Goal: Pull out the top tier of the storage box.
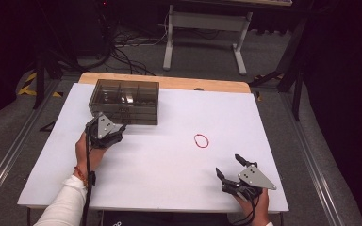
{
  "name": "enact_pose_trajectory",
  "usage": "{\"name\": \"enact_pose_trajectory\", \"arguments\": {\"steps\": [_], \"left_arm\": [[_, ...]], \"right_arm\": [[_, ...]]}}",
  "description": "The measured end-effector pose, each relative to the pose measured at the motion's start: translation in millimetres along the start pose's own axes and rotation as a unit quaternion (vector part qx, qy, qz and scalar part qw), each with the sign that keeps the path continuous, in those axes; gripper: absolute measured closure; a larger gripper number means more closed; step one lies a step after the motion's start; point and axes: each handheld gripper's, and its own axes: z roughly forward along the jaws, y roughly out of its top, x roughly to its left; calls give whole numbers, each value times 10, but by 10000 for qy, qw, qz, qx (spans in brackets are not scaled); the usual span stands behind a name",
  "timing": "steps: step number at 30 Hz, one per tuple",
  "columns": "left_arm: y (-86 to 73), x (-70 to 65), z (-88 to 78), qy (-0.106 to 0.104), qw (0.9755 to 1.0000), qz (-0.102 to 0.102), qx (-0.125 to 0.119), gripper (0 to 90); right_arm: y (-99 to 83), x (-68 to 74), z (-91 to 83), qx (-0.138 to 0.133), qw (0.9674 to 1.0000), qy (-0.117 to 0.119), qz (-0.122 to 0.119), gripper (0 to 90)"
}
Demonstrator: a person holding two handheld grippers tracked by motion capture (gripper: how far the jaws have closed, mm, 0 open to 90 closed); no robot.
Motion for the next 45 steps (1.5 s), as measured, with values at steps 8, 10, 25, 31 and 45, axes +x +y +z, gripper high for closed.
{"name": "enact_pose_trajectory", "arguments": {"steps": [8, 10, 25, 31, 45], "left_arm": [[-6, -49, 165, 542, 9984, 104, 112, 573], [-16, -41, 181, 818, 9966, 37, 65, 642], [-20, -146, 278, 1117, 9930, 378, 113, 807], [-40, -172, 286, 1010, 9941, 356, 146, 897], [-10, -201, 289, 1251, 9901, 628, -90, 700]], "right_arm": [[-5, 16, 8, 32, 10000, -46, -26, 191], [-4, 14, 7, 28, 10000, -77, -9, 191], [6, 20, 42, 69, 9999, -6, -83, 214], [19, 45, 69, 75, 9999, 17, -154, 215], [17, 63, 69, 129, 9994, 53, -307, 214]]}}
